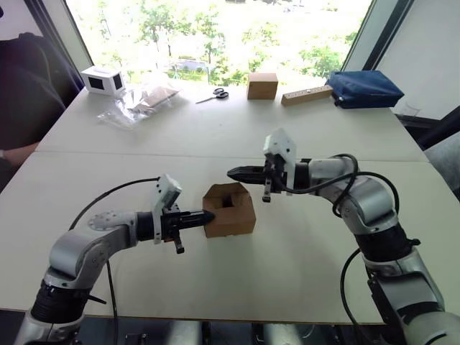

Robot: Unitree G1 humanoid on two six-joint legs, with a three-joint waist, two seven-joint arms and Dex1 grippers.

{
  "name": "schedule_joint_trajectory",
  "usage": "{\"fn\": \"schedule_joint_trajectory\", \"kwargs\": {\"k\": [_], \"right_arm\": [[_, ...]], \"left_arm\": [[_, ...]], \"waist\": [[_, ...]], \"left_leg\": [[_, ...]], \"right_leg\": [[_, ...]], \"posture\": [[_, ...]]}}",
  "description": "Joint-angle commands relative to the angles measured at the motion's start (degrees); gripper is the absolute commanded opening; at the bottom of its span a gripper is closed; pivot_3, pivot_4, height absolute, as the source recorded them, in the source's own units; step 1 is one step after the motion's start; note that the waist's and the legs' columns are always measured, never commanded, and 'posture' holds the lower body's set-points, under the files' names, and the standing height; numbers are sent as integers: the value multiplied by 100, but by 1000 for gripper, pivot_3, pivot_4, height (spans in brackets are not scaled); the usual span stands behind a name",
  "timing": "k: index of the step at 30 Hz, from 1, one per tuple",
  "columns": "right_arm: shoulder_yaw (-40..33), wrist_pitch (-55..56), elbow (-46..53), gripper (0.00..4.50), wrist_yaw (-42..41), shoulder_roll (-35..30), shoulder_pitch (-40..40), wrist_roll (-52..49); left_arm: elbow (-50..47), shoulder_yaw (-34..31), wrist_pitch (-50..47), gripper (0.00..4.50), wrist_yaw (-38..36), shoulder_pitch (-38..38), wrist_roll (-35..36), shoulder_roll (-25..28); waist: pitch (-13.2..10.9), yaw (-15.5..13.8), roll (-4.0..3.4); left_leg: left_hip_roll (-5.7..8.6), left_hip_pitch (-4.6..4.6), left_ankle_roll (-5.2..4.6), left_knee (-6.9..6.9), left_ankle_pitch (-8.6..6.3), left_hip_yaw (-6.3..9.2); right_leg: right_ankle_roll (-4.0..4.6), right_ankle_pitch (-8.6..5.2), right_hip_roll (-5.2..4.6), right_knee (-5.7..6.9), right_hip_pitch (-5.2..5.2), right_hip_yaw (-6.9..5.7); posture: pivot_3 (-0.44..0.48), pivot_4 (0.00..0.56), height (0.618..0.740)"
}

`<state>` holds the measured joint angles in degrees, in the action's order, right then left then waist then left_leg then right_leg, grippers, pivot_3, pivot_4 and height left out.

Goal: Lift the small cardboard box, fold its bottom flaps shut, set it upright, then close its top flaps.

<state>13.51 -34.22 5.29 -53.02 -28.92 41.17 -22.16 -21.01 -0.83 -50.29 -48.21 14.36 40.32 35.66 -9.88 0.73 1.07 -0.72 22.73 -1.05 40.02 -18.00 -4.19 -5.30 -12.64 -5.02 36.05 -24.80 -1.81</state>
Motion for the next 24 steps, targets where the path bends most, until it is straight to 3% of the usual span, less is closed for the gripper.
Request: {"fn": "schedule_joint_trajectory", "kwargs": {"k": [1, 11, 24], "right_arm": [[250, 354, -381, 0, 136, 126, 338, 551], [448, 122, 139, 0, -383, -58, 17, 614], [395, -355, 838, 0, -134, 3, -526, 569]], "left_arm": [[24, 79, 42, 40, 36, 22, -82, 39], [-80, 110, 86, 40, -3, -23, -75, 96], [-84, -174, -167, 40, -79, 215, 370, 86]], "waist": [[0, 5, 0], [0, -3, -1], [-1, -2, -1]], "left_leg": [[0, -2, 0, -1, 0, -1], [0, -2, 1, -3, 0, -2], [0, -3, 1, -4, -1, -1]], "right_leg": [[0, 0, 0, 0, 1, 0], [1, 0, -3, -2, 2, 1], [2, -1, -4, -3, 1, 1]], "posture": [[0, 150, 740], [0, 150, 740], [0, 150, 740]]}}
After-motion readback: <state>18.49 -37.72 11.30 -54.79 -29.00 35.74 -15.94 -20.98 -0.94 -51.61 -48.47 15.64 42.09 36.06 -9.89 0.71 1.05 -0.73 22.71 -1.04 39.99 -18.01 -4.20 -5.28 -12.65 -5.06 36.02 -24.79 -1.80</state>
